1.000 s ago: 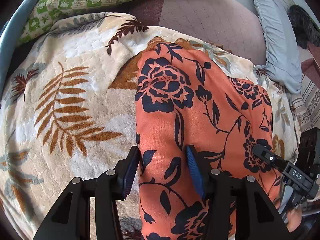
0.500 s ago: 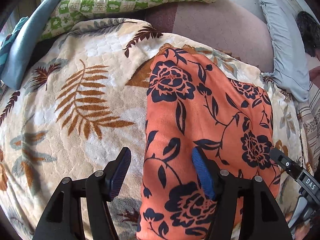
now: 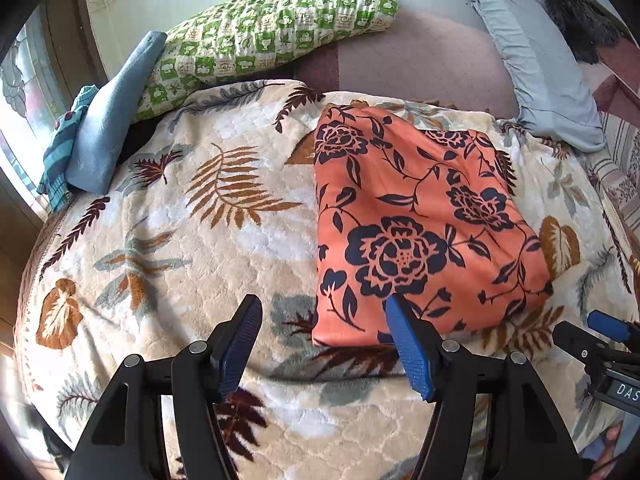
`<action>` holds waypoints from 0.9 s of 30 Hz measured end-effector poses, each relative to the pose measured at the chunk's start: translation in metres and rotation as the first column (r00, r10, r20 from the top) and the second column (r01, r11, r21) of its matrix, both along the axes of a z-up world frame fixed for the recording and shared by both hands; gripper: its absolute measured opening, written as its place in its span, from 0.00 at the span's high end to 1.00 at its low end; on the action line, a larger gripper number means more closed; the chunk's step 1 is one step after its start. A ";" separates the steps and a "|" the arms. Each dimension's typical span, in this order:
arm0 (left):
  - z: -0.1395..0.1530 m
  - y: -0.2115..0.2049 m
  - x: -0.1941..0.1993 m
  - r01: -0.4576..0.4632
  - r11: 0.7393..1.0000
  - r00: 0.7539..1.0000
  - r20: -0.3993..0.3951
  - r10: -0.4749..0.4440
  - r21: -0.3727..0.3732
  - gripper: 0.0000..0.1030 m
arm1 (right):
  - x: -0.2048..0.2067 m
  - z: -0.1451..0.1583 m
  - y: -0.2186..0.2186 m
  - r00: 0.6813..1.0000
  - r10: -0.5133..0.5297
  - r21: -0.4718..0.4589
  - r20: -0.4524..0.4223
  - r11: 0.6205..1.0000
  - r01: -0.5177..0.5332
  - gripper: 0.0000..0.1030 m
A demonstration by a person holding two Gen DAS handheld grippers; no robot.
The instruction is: Fold small clothes
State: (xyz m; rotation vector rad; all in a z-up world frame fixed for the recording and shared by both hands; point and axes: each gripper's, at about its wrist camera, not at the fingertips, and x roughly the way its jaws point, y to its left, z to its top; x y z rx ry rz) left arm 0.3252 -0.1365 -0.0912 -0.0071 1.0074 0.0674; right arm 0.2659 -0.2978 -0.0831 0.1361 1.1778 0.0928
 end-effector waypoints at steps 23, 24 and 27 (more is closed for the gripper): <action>0.013 -0.004 -0.106 0.124 0.991 0.992 0.028 -0.125 0.051 0.38 | -0.102 0.042 0.025 0.974 0.108 -0.167 0.198 0.983 -0.075 0.12; 0.013 -0.004 -0.107 0.129 0.990 0.991 0.031 -0.131 0.057 0.38 | -0.102 0.041 0.025 0.975 0.108 -0.172 0.196 0.982 -0.075 0.12; 0.013 -0.007 -0.109 0.154 0.987 0.987 0.029 -0.156 0.050 0.38 | -0.103 0.040 0.026 0.976 0.107 -0.173 0.192 0.982 -0.073 0.12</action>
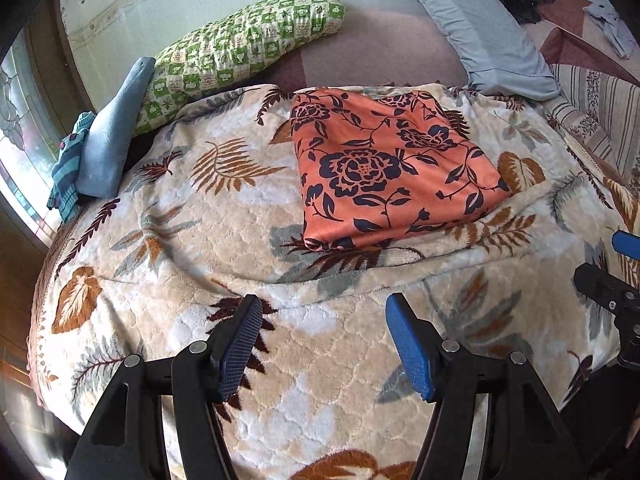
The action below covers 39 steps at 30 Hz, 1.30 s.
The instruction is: Fold small clothes
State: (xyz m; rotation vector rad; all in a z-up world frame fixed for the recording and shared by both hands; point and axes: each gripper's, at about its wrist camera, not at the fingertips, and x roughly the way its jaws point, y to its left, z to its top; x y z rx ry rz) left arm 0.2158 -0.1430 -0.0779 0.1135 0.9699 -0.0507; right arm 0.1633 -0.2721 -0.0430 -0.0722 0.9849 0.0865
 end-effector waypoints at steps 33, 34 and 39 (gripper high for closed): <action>0.008 -0.009 -0.018 0.150 0.989 0.989 -0.010 -0.150 -0.015 0.38 | -0.005 -0.008 0.005 0.999 0.036 -0.118 -0.005 0.992 -0.036 0.12; 0.009 -0.009 -0.019 0.155 0.988 0.988 -0.006 -0.155 -0.019 0.38 | -0.005 -0.008 0.005 0.999 0.034 -0.118 -0.006 0.992 -0.034 0.12; 0.017 -0.012 -0.027 0.161 0.986 0.986 0.038 -0.160 -0.038 0.38 | -0.004 -0.011 -0.001 1.000 0.021 -0.115 -0.012 0.993 -0.022 0.12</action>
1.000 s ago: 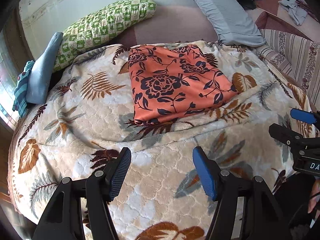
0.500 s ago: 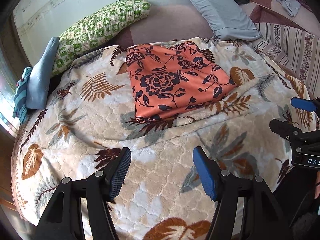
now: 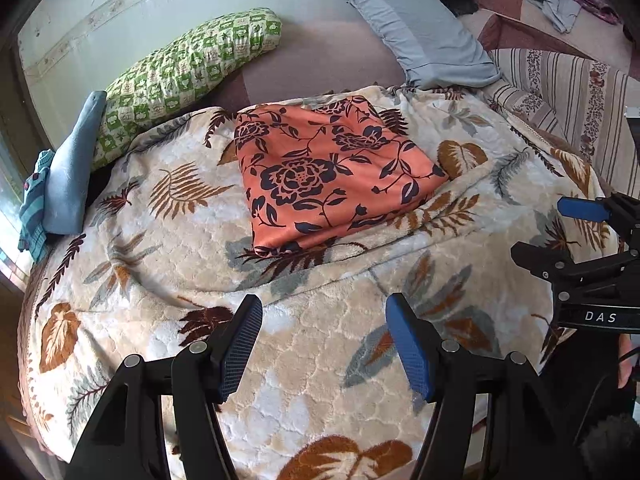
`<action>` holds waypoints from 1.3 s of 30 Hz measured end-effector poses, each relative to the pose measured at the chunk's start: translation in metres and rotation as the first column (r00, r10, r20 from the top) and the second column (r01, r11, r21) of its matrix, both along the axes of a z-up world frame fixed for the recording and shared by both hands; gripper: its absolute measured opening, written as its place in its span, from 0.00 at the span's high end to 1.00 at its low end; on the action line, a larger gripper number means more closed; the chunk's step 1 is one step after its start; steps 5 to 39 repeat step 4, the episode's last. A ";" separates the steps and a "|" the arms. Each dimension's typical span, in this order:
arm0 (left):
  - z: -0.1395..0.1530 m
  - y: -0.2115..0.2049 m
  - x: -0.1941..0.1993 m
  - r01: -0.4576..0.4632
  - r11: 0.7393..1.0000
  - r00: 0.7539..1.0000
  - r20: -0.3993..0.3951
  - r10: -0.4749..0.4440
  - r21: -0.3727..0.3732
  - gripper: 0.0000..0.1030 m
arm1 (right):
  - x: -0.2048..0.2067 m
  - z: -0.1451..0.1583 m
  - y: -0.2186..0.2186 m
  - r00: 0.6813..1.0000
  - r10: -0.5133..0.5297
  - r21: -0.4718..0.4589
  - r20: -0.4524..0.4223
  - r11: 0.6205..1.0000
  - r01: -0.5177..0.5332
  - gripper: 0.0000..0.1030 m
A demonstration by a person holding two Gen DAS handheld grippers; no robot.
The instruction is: Fold small clothes
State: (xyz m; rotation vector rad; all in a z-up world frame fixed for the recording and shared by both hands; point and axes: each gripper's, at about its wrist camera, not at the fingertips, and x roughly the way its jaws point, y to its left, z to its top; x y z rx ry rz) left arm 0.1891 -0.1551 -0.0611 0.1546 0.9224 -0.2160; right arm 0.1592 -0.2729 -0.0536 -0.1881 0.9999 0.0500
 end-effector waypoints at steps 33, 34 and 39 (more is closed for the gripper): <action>0.003 0.000 -0.003 -0.009 1.000 1.000 0.010 0.009 -0.003 0.38 | 0.001 0.000 -0.003 1.000 -0.006 0.003 0.001 1.000 0.006 0.12; 0.003 0.000 -0.003 -0.009 1.000 1.000 0.010 0.009 -0.003 0.38 | 0.001 0.000 -0.003 1.000 -0.006 0.003 0.001 1.000 0.006 0.12; 0.003 0.000 -0.003 -0.009 1.000 1.000 0.010 0.009 -0.003 0.38 | 0.001 0.000 -0.003 1.000 -0.006 0.003 0.001 1.000 0.006 0.12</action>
